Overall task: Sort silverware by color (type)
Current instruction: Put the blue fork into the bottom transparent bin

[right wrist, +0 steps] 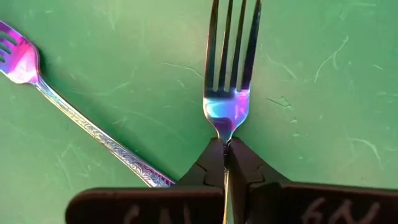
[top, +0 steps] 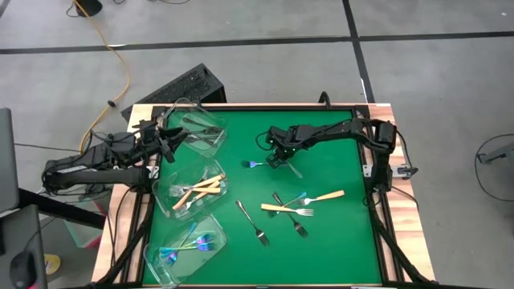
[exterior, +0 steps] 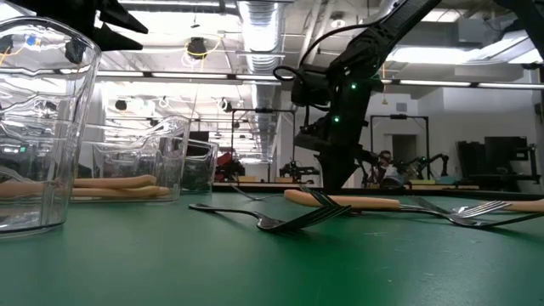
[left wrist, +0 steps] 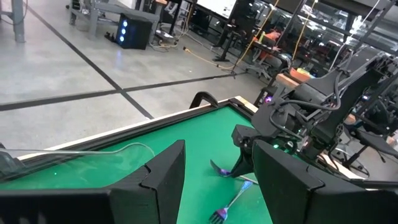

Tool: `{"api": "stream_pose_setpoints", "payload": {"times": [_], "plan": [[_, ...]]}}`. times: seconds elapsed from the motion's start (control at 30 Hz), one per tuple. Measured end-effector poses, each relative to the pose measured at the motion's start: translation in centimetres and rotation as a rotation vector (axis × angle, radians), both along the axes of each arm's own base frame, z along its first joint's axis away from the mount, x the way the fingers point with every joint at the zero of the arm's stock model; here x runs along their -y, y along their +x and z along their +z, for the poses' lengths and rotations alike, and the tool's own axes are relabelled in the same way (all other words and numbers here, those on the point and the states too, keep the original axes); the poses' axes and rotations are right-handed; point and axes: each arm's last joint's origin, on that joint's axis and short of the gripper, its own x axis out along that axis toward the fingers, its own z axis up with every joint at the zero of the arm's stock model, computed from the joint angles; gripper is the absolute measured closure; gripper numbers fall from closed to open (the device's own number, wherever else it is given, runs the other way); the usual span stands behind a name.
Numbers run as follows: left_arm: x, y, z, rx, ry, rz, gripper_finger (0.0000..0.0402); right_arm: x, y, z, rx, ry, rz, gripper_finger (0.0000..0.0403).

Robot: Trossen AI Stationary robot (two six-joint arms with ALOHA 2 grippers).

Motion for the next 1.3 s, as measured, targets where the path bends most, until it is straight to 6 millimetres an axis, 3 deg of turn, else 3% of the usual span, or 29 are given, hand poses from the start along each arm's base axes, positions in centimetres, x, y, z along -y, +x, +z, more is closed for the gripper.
{"api": "stream_pose_setpoints", "payload": {"times": [0.4,0.93,1.3], "plan": [[0.0,0.0,0.0,-0.005,0.006,-0.001,0.023,0.2,0.8,0.7,0.039,0.002,-0.025,0.039],[-0.1,-0.1,0.0,-0.024,0.037,0.029,0.023,0.8,3.9,5.7,0.224,-0.048,-0.029,0.039],[-0.1,-0.1,0.0,-0.025,0.041,0.046,0.023,-0.6,6.3,9.6,0.377,-0.104,0.048,0.039]]}}
